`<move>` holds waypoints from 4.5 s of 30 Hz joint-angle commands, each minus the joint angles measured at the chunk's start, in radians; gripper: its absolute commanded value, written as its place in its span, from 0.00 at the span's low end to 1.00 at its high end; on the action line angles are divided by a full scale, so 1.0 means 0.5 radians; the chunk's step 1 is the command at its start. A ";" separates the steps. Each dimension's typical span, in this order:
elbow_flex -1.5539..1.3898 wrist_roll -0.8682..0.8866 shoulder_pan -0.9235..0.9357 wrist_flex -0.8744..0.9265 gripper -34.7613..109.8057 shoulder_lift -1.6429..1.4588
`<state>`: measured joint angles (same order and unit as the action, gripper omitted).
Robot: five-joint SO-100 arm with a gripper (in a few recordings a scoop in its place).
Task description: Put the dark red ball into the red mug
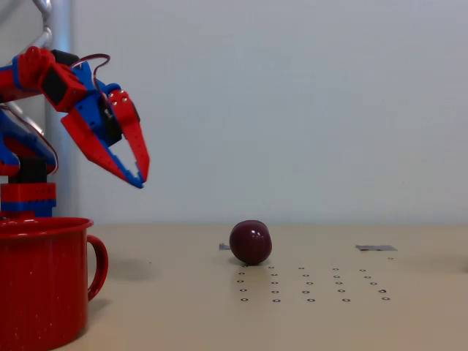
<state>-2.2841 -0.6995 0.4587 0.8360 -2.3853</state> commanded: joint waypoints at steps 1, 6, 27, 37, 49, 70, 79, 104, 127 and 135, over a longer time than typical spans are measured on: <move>-0.015 -0.064 -0.006 -0.276 0.27 0.071; 0.064 -0.245 -0.160 -0.414 0.31 0.304; 0.515 -1.095 -0.457 -0.546 0.51 0.942; 0.899 -1.497 -0.785 -0.604 0.49 1.221; 0.942 -1.816 -0.997 -0.319 0.50 1.301; 1.227 -1.782 -0.908 -0.279 0.49 1.764; 1.246 -1.730 -0.877 -0.304 0.49 1.871; 1.378 -1.531 -0.856 -0.341 0.50 2.148; 1.516 -1.562 -0.749 -0.209 0.47 2.197; 1.482 -1.414 -0.709 0.313 0.47 2.013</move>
<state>-1.5969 -1.4189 0.0828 0.9741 -1.2349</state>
